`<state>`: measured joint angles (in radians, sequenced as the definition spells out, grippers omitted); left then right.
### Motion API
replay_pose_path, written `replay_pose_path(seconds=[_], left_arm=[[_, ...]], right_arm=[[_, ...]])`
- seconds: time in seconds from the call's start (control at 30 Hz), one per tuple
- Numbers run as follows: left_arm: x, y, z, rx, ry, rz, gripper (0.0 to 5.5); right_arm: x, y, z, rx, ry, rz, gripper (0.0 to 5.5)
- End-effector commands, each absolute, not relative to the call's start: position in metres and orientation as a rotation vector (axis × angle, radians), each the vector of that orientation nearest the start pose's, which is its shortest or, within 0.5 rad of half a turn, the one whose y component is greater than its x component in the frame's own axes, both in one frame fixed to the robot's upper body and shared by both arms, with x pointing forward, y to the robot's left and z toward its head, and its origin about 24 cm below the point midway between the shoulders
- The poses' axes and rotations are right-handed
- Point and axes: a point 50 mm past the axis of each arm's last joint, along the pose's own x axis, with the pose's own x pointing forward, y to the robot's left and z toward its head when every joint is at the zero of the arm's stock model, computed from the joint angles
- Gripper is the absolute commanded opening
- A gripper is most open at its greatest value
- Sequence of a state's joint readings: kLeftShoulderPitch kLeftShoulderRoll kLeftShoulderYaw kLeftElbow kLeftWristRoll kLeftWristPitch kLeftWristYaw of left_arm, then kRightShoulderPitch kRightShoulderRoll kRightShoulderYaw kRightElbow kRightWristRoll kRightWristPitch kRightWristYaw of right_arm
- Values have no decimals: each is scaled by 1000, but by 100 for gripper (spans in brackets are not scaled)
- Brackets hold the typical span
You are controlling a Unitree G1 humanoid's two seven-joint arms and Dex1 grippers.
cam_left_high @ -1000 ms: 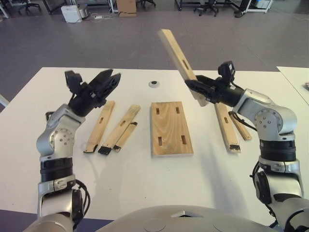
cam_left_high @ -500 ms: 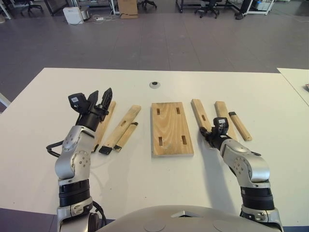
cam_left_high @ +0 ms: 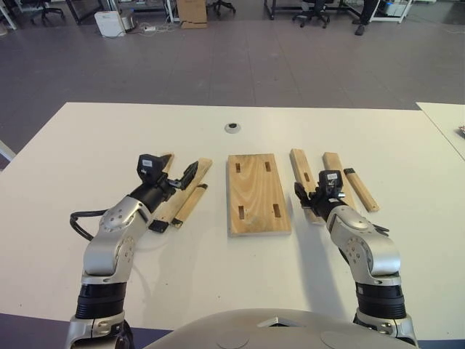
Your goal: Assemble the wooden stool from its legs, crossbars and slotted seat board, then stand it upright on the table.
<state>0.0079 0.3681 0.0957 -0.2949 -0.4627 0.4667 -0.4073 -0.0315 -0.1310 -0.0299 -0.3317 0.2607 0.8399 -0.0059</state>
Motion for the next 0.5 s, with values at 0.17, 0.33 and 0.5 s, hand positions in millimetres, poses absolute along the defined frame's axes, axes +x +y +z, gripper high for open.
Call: replay_pose_path(seconds=[0.17,0.33,0.5], left_arm=[[211,182,41,-248,481,-531,435],[211,192,31,-222,525,-487,435],[215,194,26,-166,537,-475,435]], right_arm=[[244,-156,52,105,448,75,366],[246,-154,53,104,439,81,366],[247,-152,54,111,431,84,366]])
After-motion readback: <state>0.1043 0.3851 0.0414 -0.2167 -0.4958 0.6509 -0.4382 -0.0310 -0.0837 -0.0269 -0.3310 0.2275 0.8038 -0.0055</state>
